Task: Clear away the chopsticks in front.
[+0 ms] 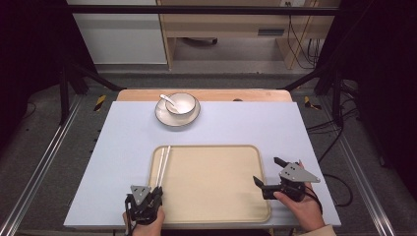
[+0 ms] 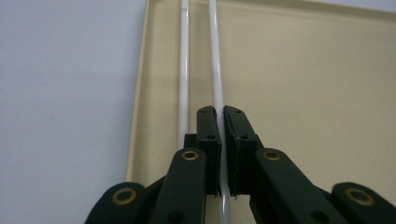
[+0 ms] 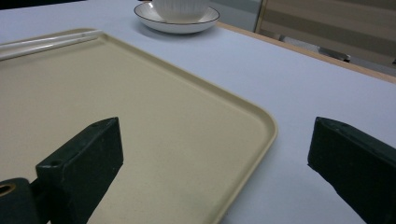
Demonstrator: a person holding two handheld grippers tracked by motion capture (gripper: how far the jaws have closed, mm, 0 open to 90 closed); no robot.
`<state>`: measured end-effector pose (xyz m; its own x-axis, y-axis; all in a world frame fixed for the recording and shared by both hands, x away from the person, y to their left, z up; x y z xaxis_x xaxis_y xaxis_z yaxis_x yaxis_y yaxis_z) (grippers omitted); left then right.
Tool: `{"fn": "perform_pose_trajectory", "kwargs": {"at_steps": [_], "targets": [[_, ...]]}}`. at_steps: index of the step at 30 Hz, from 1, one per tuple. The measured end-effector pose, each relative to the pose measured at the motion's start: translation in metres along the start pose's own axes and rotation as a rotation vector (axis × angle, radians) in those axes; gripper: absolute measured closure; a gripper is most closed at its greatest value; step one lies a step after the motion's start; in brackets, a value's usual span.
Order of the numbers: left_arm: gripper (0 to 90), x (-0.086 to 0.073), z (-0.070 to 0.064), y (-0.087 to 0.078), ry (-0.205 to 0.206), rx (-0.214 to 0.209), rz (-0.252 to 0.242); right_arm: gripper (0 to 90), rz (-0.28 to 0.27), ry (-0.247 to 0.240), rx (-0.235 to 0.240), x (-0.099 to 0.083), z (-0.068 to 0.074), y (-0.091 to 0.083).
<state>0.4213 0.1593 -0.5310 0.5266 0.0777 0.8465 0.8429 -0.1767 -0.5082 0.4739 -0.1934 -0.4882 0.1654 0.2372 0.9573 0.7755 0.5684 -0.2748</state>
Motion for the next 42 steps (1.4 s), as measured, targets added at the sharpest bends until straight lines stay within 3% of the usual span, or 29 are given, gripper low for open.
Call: {"fn": "perform_pose_trajectory", "kwargs": {"at_steps": [12,25,31,33,36,39,42], "targets": [[84.5,0.0,-0.001,0.004,-0.004,0.018,-0.014,3.5,0.003,0.0,0.003,-0.001,0.001,0.001],[67.9,0.012,-0.007,-0.003,0.04,0.007,-0.058,3.5,0.003,0.005,0.0,-0.001,0.0,0.0],[61.0,0.03,-0.017,0.001,0.107,-0.062,-0.068,3.5,0.003,0.006,-0.005,-0.001,-0.001,0.0],[57.9,0.039,-0.021,0.005,0.166,-0.087,-0.057,3.5,0.0,0.007,-0.008,0.0,-0.003,0.0],[53.7,0.054,-0.025,0.01,0.214,-0.119,-0.062,3.4,-0.004,0.01,-0.012,0.0,-0.004,-0.001],[47.5,0.069,-0.023,0.02,0.262,-0.167,-0.062,3.4,-0.011,0.018,-0.018,0.002,-0.006,-0.002],[38.5,0.088,-0.01,0.03,0.28,-0.204,-0.08,3.3,-0.016,0.028,-0.027,0.002,-0.009,-0.003]]}}
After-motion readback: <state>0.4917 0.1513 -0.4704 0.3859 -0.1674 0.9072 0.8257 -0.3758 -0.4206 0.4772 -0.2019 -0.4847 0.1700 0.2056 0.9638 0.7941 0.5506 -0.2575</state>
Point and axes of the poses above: each handheld gripper's, and its own axes: y roughly forward along the jaws, x roughly out of its top, z roughly to its left, the point moved 8 cm from there along y, roughly forward along the jaws, and after that the axes turned 5 degrees about -z, right-handed, at the moved point
